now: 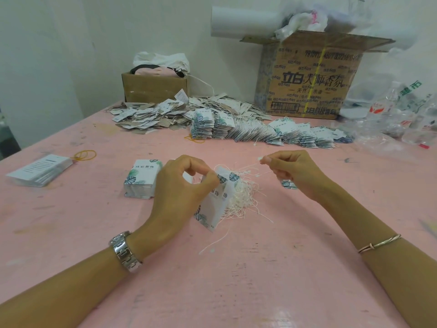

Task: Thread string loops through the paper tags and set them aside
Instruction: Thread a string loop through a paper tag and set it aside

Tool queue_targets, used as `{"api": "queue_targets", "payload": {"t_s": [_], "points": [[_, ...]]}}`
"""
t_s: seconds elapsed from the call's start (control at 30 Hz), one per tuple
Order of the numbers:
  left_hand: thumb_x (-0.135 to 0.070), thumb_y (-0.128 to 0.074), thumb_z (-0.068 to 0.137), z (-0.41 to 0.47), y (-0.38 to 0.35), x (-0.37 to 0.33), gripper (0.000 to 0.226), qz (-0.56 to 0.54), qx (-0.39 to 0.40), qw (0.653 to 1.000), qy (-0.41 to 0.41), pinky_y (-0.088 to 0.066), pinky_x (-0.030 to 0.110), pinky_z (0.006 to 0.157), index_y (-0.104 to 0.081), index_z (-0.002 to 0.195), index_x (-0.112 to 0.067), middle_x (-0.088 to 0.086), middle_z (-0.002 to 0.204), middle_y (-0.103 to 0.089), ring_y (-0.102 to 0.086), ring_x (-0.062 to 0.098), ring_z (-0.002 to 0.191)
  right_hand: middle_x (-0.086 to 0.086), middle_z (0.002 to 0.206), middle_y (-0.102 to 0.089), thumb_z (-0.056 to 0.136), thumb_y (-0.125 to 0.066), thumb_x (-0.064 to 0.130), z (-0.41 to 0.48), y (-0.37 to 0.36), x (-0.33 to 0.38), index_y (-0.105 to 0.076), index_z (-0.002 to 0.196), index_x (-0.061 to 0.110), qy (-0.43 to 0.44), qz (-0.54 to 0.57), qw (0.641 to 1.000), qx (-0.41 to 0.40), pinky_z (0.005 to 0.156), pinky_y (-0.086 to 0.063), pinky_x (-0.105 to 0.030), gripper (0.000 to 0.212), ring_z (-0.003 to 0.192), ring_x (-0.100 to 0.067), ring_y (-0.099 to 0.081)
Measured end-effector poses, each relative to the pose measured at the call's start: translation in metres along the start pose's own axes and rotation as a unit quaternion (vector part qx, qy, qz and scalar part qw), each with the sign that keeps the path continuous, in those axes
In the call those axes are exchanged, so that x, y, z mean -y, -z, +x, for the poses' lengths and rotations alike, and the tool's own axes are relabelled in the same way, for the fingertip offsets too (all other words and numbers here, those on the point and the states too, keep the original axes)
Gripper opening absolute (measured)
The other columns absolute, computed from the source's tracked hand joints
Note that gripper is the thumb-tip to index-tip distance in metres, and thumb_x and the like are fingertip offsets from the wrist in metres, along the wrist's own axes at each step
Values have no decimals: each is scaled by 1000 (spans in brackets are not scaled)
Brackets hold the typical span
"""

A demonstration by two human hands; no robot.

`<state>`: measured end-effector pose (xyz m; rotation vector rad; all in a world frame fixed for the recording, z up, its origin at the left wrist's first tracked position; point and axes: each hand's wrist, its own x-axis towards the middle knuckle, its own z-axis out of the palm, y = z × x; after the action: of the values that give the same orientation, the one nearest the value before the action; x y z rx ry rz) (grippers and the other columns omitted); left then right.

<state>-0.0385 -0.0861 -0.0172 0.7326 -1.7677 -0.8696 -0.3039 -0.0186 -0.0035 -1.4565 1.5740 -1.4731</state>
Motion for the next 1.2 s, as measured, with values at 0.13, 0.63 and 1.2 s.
{"api": "queue_targets", "payload": {"t_s": [0.13,0.63,1.2], "points": [[-32,-67,75,-1,-1,-1,7,-37,9,999,-14,-37,3,63,-67,73,-25,-22,84,-72,-58,2,76,-1,65,-49,80,-69,34,1,1,2,-77,92,8,1,25,1000,-12,60,-34,-24,29,60,-14,-35],[-26,-65,91,-2,-2,-13,10,-112,39,991,-58,-54,38,84,-67,100,-25,-13,90,-75,-68,13,91,-1,77,-47,93,-49,15,-15,-40,46,-64,118,-3,30,148,979,136,66,-37,-19,34,74,-12,-40],[-34,-72,83,-3,-3,-18,10,-118,53,991,-17,-51,44,86,-73,88,-25,-10,82,-74,-67,14,83,-12,82,-75,80,-69,10,-22,-54,48,-77,88,10,39,164,980,108,61,-54,-19,12,67,-14,-69]]}}
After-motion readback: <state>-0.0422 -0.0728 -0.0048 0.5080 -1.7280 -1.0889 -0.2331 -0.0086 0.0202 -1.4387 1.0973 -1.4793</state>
